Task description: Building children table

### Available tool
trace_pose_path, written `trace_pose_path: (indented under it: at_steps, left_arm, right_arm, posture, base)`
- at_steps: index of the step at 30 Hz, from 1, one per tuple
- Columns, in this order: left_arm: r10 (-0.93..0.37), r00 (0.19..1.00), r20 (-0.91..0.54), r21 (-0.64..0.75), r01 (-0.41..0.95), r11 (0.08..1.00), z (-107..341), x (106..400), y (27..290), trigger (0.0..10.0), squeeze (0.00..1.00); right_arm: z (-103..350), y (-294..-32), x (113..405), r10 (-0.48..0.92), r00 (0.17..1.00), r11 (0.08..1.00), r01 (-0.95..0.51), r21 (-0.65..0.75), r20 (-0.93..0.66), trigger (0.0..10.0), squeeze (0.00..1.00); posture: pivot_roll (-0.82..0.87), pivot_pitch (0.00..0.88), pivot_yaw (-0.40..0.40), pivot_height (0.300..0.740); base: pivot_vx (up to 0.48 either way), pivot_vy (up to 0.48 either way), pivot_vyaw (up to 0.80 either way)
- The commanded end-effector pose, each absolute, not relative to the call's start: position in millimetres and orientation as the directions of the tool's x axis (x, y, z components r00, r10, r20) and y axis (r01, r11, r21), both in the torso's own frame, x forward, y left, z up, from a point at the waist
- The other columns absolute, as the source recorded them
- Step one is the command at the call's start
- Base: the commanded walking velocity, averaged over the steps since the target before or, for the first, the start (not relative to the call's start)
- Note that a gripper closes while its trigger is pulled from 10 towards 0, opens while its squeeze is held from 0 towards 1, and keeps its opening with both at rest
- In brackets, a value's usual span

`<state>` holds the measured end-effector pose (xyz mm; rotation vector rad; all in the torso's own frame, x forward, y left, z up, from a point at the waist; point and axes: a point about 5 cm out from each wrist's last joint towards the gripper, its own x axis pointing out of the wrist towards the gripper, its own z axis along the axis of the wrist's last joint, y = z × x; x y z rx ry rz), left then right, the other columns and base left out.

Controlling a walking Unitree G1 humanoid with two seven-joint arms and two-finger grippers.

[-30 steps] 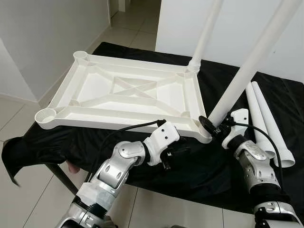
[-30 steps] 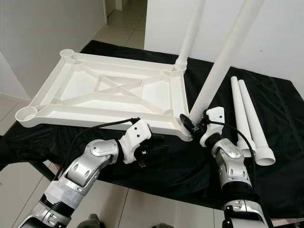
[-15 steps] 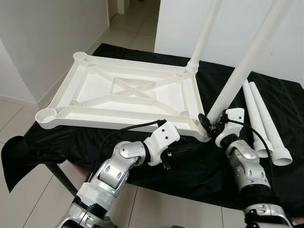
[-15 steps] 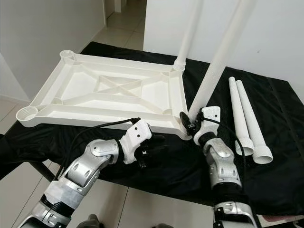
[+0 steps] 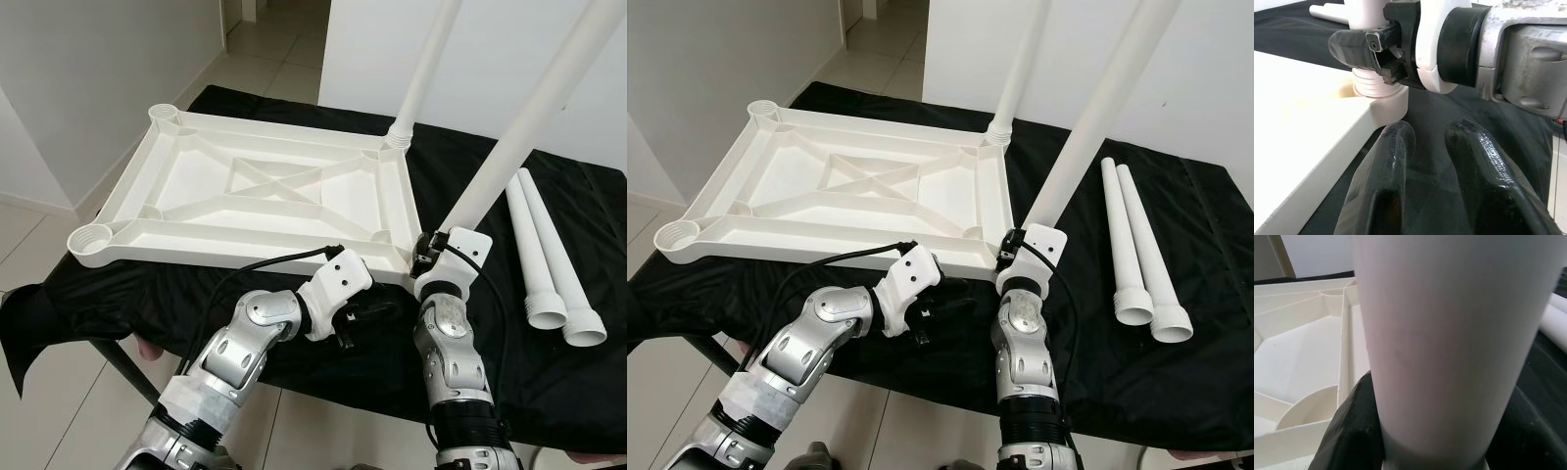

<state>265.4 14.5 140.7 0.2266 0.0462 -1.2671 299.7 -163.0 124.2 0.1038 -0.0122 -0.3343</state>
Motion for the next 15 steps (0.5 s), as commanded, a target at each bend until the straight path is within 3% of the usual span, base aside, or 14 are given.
trace_pose_path:
  at_steps: [1,6,7,8,9,15]
  left_arm:
    - [-0.938,0.308,-0.156,0.144,0.947,0.287,142,265,14,10.0,0.00]
    - [-0.938,0.308,-0.158,0.147,0.947,0.286,143,266,14,10.0,0.00]
    - [-0.938,0.308,-0.158,0.148,0.947,0.286,143,266,14,10.0,0.00]
    - [-0.938,0.308,-0.158,0.148,0.947,0.286,143,266,14,10.0,0.00]
    - [-0.938,0.309,-0.158,0.148,0.946,0.287,143,266,14,10.0,0.00]
    - [-0.937,0.314,-0.154,0.149,0.945,0.292,144,266,13,10.0,0.00]
  right_arm:
    - [108,-170,295,-0.346,0.934,0.933,0.352,0.069,-0.088,10.0,0.00]
    - [108,-174,294,-0.370,0.925,0.926,0.375,0.049,-0.093,10.0,0.00]
    - [108,-174,294,-0.373,0.923,0.925,0.378,0.045,-0.093,10.0,0.10]
    - [108,-174,294,-0.373,0.923,0.925,0.378,0.045,-0.093,10.0,0.10]
    - [109,-173,293,-0.366,0.927,0.928,0.370,0.049,-0.086,10.0,1.00]
    - [117,-181,289,-0.314,0.949,0.947,0.316,0.057,-0.030,10.0,1.00]
  posture:
    - [0.06,0.000,-0.068,0.740]
    - [0.06,0.000,-0.069,0.740]
    - [0.06,0.000,-0.068,0.740]
    - [0.06,0.000,-0.068,0.740]
    - [0.06,0.000,-0.071,0.740]
    - [0.07,0.000,-0.071,0.740]
  base:
    - [0.000,0.000,0.00]
    - [0.000,0.000,0.00]
    - [0.000,0.000,0.00]
    - [0.000,0.000,0.00]
    - [0.000,0.000,0.00]
    - [0.000,0.000,0.00]
